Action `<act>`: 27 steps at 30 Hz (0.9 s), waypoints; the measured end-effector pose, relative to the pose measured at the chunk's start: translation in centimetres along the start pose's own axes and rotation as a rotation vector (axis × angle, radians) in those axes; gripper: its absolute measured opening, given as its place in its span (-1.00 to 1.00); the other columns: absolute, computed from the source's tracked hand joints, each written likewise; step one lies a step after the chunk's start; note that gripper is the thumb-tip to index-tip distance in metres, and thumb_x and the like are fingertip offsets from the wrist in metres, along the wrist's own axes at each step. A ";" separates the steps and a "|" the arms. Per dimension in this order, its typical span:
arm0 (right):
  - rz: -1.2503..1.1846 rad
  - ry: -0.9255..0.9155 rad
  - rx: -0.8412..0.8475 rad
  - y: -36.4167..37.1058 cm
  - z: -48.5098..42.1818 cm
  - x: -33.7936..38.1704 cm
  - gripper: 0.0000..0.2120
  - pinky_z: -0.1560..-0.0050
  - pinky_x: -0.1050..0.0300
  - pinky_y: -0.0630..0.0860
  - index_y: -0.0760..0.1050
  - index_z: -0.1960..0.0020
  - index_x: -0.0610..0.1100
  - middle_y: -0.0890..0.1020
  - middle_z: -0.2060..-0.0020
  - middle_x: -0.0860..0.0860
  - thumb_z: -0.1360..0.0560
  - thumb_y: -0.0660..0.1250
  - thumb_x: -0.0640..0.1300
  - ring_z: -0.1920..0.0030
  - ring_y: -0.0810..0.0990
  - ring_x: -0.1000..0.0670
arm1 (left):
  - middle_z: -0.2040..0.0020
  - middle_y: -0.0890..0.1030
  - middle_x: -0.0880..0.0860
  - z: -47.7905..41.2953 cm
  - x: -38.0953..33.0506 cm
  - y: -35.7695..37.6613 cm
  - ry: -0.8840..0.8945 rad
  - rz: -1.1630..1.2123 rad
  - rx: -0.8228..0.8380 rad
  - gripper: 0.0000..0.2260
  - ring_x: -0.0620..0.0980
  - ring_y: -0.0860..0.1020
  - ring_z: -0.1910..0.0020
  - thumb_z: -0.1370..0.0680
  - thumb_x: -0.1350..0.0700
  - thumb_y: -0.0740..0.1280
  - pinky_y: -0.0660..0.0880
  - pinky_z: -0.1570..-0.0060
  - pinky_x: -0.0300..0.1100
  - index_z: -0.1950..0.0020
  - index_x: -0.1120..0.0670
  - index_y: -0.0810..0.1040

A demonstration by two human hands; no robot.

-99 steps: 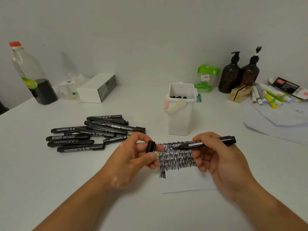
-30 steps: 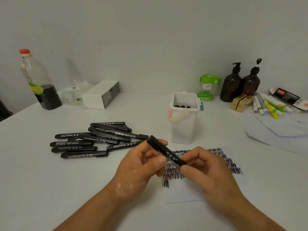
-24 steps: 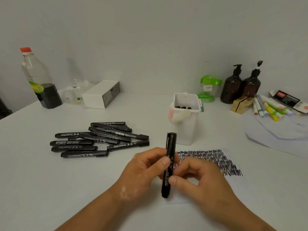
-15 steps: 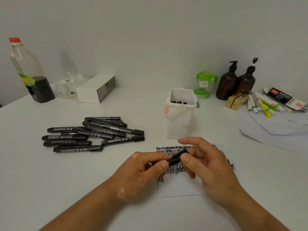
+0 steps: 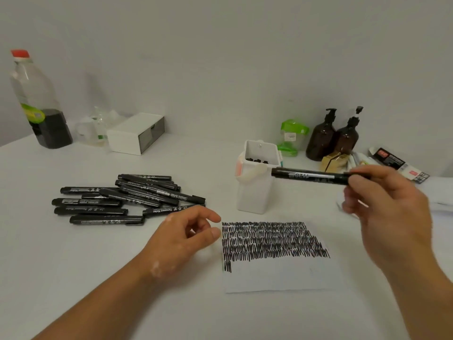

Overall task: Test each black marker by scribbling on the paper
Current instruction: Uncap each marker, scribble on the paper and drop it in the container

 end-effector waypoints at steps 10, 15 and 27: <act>0.968 -0.373 0.235 8.8 -8.6 10.5 -0.94 0.29 0.31 0.45 0.64 0.05 0.14 0.67 0.26 0.18 -0.47 0.44 0.06 0.27 0.62 0.14 | 0.31 0.55 -0.09 0.0 0.6 -0.1 -0.013 -0.012 -0.022 -0.66 -0.15 0.45 0.33 -0.33 -0.26 0.41 0.42 0.27 -0.29 -0.02 -0.15 0.64; 1.257 -0.353 0.417 13.5 -10.1 7.1 -0.91 0.23 0.17 0.44 0.65 0.00 0.05 0.61 0.16 0.06 -0.52 0.40 -0.01 0.17 0.56 0.01 | 0.32 0.54 -0.08 -0.2 0.8 -0.2 -0.014 -0.013 -0.030 -0.67 -0.15 0.45 0.36 -0.33 -0.25 0.41 0.41 0.29 -0.32 -0.01 -0.14 0.64; 1.470 -0.078 0.729 15.5 -8.4 -1.2 -0.78 0.13 -0.01 0.66 0.70 0.00 -0.15 0.71 0.14 -0.10 -0.53 0.29 -0.12 0.13 0.66 -0.13 | 0.32 0.55 -0.06 -0.5 1.0 0.0 -0.003 -0.046 -0.007 -0.79 -0.13 0.44 0.37 -0.41 -0.13 0.43 0.41 0.32 -0.31 -0.02 -0.14 0.64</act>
Point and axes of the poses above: each hand's wrist, its own z-axis away from the middle knuckle, its own y-axis out of the palm, x = y × z, the point moved 9 cm from there along -z, towards the middle knuckle
